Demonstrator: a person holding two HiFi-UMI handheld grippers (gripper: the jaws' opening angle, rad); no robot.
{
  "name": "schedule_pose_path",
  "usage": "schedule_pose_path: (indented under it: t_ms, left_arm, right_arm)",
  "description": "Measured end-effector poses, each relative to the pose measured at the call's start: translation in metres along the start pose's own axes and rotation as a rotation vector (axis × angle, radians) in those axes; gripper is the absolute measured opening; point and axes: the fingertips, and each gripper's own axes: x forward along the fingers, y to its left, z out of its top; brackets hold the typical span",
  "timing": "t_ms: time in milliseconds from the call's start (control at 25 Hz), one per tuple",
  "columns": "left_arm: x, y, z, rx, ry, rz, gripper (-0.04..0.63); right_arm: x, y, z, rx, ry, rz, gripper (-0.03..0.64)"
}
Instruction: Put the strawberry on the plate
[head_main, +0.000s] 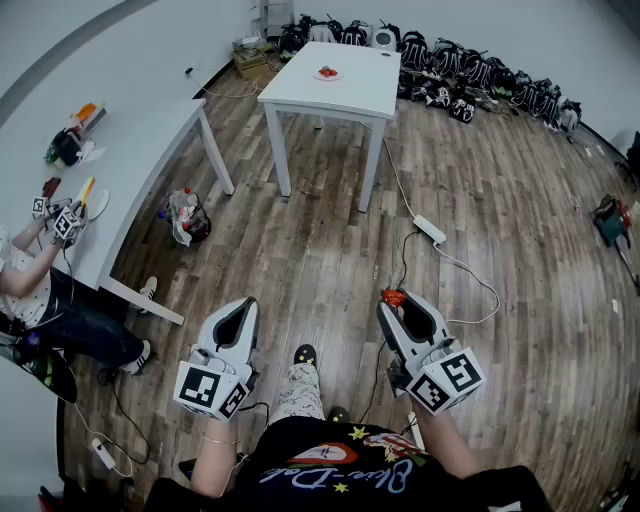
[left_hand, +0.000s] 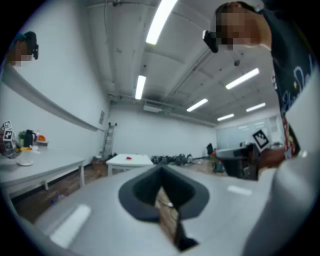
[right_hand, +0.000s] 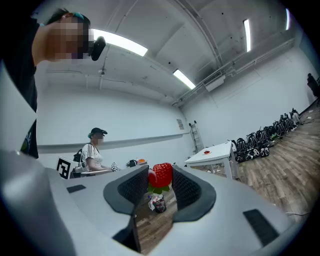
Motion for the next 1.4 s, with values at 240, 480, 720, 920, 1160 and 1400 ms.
schedule_pose_path:
  t_ms: [240, 480, 720, 920, 1160, 1400]
  left_arm:
    - [0.097, 0.051, 0.005, -0.017, -0.031, -0.055, 0.0]
    - [0.201, 0.129, 0.023, 0.02, -0.04, -0.149, 0.0]
    - [0.295, 0.191, 0.023, 0.072, -0.025, -0.22, 0.0]
    - [0.384, 0.234, 0.003, 0.048, 0.005, -0.223, 0.0]
    - [0.532, 0.269, 0.026, 0.091, 0.009, -0.166, 0.0]
    - [0.662, 0.305, 0.039, 0.056, -0.036, -0.092, 0.0]
  right_arm:
    - [0.088, -0.057, 0.022, -0.033, 0.021, -0.025, 0.153]
    - [0.21, -0.112, 0.047, -0.035, 0.009, -0.063, 0.153]
    - [0.321, -0.158, 0.06, 0.003, -0.025, -0.068, 0.153]
    - [0.392, -0.224, 0.064, -0.003, -0.011, -0.064, 0.153]
    - [0.487, -0.351, 0.094, 0.005, -0.01, -0.005, 0.153]
    - [0.584, -0.455, 0.132, -0.031, -0.001, 0.092, 0.153]
